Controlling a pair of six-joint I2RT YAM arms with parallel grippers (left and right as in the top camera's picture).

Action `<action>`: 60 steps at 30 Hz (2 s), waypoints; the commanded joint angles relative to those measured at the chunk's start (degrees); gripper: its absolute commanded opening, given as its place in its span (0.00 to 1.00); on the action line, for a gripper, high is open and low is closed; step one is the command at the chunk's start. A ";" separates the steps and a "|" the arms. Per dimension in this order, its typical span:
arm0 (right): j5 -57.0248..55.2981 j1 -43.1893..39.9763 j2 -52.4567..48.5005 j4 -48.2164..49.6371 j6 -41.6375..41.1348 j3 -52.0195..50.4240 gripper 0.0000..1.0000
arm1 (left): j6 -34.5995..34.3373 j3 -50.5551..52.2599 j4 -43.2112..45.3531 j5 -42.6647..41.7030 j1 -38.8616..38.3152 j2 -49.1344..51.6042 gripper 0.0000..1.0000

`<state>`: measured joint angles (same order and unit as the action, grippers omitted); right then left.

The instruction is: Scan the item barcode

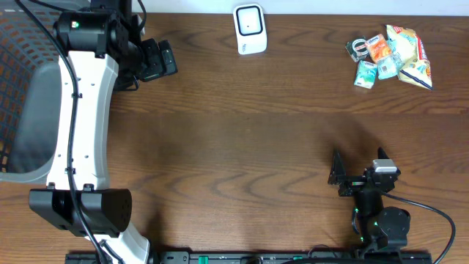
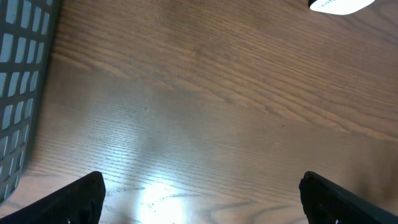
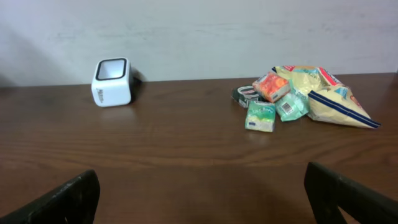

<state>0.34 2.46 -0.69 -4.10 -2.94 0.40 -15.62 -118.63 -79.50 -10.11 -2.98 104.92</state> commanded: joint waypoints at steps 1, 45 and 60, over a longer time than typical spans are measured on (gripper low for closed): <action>-0.72 0.63 0.42 -0.46 1.44 -0.09 0.99 | 0.35 -0.20 -0.17 0.74 0.35 0.31 0.98; 0.22 0.63 0.42 -0.26 1.29 -0.09 0.99 | 0.26 -0.20 -1.53 0.17 0.52 0.31 0.98; 0.22 0.63 0.42 -0.26 1.29 -0.09 0.99 | 2.93 0.28 -0.68 6.95 -9.33 -2.84 0.98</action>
<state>0.45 2.46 -0.69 -4.08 -2.31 0.40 -13.65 -118.63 -80.44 -6.44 -12.19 104.77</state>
